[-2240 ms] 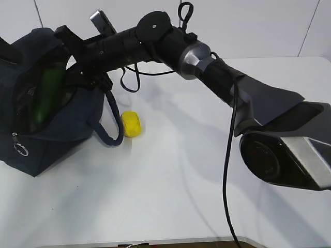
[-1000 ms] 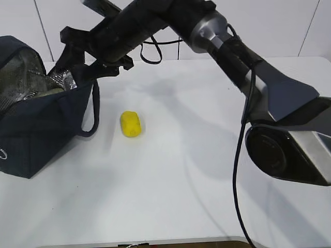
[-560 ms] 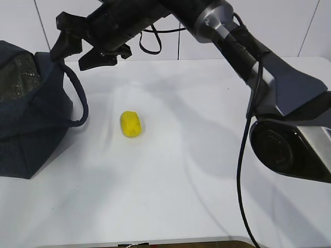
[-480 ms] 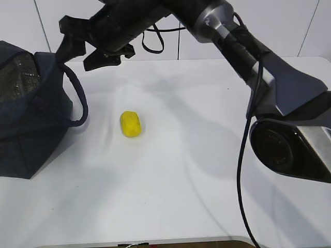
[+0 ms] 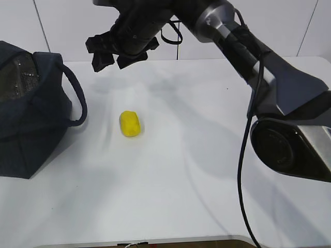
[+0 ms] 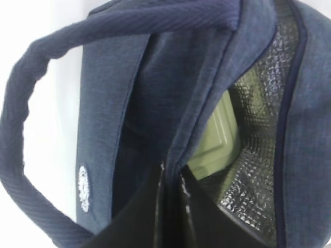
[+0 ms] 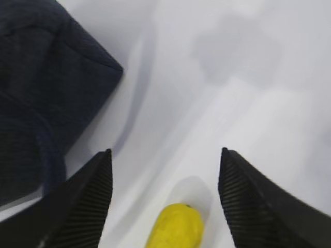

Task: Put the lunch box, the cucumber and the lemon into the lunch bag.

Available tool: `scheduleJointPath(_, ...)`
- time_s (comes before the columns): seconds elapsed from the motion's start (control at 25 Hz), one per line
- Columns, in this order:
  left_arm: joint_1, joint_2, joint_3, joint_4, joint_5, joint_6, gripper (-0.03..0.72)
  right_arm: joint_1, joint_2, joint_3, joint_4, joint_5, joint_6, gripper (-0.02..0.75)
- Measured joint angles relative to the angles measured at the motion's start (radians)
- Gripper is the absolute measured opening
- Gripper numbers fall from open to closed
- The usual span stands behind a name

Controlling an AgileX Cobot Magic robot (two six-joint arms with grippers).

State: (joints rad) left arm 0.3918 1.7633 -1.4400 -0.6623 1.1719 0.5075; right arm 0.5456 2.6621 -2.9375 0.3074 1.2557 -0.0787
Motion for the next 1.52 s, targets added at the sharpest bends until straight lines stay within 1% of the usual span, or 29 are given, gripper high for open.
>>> scheduleJointPath(0.08,0.0,0.0,0.0,-0.006,0.0,0.0,-0.013,0.0,0.0,0.0,-0.018,0.0,-0.004,0.518)
scheduleJointPath(0.24,0.0,0.0,0.0,-0.021,0.0,0.0,-0.013,0.002,0.0,0.0,-0.098,0.001,-0.025,0.51)
scheduleJointPath(0.32,0.0,0.0,0.0,-0.021,0.0,-0.002,-0.014,0.002,-0.002,0.0,-0.113,0.001,-0.028,0.503)
scheduleJointPath(1.0,0.0,0.0,0.0,-0.023,0.006,-0.002,-0.013,0.002,-0.031,0.009,-0.12,0.005,-0.033,0.501)
scheduleJointPath(1.2,0.0,0.0,0.0,-0.023,0.004,-0.002,-0.013,0.002,-0.155,0.199,-0.107,0.005,-0.033,0.501)
scheduleJointPath(1.44,0.0,0.0,0.0,-0.023,0.002,-0.002,-0.013,0.002,-0.267,0.493,-0.11,0.005,-0.033,0.5)
scheduleJointPath(1.52,0.0,0.0,0.0,-0.023,0.002,-0.002,-0.014,0.002,-0.283,0.544,-0.11,0.005,-0.033,0.5)
